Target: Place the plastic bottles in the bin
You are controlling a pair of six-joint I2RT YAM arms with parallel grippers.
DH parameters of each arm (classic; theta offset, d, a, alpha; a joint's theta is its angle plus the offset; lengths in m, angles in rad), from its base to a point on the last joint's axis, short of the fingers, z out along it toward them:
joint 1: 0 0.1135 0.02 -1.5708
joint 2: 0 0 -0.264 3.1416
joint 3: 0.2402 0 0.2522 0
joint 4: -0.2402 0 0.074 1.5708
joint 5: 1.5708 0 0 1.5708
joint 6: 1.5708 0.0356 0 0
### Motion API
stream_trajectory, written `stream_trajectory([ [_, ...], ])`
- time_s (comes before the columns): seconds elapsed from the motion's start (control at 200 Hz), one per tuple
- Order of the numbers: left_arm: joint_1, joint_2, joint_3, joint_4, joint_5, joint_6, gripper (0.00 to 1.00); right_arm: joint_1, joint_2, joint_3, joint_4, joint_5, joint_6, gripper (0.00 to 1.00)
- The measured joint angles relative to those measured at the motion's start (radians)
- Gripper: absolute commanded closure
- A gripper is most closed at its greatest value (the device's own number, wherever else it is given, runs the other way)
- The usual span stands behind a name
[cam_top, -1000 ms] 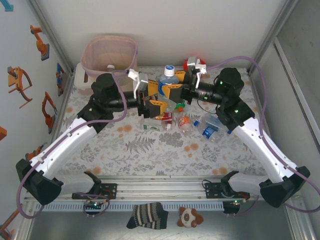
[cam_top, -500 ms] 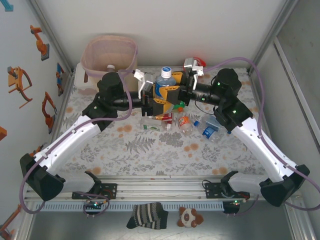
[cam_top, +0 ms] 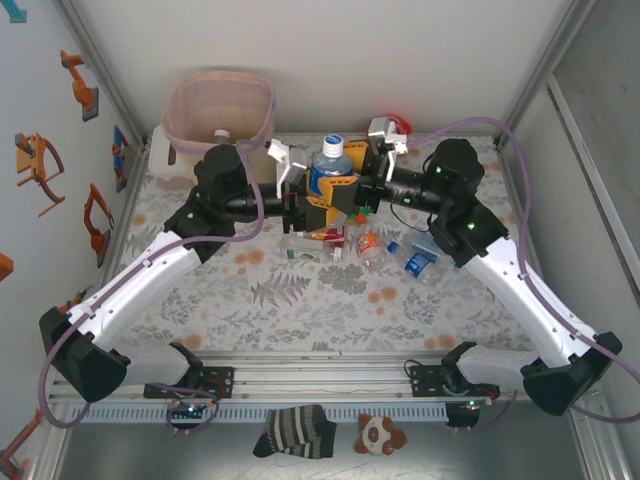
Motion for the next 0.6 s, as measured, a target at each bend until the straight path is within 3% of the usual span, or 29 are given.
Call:
stream_trajectory([
  [0.33,0.0,-0.013,0.003,-0.042,-0.032,0.032,0.51,0.0,-0.074,0.0,-0.117,0.108,-0.04,0.12],
  [0.601,0.015,-0.012,0.089,-0.183,-0.203,0.068,0.52,0.0,-0.149,-0.003,-0.185,0.186,-0.07,0.13],
])
